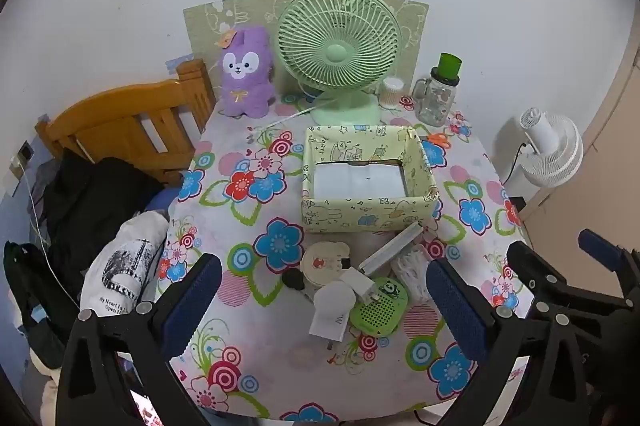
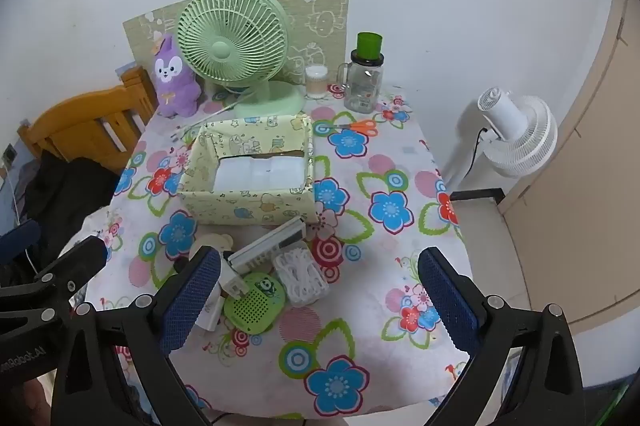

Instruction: Organize rigid objects

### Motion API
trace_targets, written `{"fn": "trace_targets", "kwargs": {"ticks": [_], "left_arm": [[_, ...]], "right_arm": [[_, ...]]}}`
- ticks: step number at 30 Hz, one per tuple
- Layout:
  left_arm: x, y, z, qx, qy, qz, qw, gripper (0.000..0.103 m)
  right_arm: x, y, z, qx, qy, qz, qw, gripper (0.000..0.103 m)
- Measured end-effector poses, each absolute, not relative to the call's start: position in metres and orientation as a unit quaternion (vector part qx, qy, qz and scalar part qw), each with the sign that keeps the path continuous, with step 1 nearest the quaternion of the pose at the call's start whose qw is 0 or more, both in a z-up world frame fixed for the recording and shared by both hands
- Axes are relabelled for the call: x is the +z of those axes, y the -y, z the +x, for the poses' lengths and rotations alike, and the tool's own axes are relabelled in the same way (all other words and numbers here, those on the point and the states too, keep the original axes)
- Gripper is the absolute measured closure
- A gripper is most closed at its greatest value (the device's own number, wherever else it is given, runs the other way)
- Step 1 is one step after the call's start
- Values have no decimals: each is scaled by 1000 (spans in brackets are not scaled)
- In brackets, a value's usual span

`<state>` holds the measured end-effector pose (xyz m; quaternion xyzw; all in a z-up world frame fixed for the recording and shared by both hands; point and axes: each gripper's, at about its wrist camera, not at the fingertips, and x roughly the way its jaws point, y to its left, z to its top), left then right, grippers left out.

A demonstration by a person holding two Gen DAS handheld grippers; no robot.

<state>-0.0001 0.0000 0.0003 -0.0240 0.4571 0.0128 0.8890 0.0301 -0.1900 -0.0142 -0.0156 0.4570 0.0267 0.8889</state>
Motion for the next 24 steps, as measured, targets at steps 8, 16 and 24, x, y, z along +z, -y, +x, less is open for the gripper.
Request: {"fn": "trace_targets", "kwargs": {"ticks": [8, 16, 24], "left_arm": [[0, 0, 1, 23, -455, -15, 890, 0], [-5, -2, 3, 22, -458, -18, 888, 0], [-9, -6, 8, 33, -469, -17, 882, 0]], "right_arm": [[-16, 189, 33, 27, -460, -18, 887, 2], [-17, 188, 33, 28, -463, -17, 886, 2], [-20, 182, 36, 28, -466, -20, 884, 2]]}}
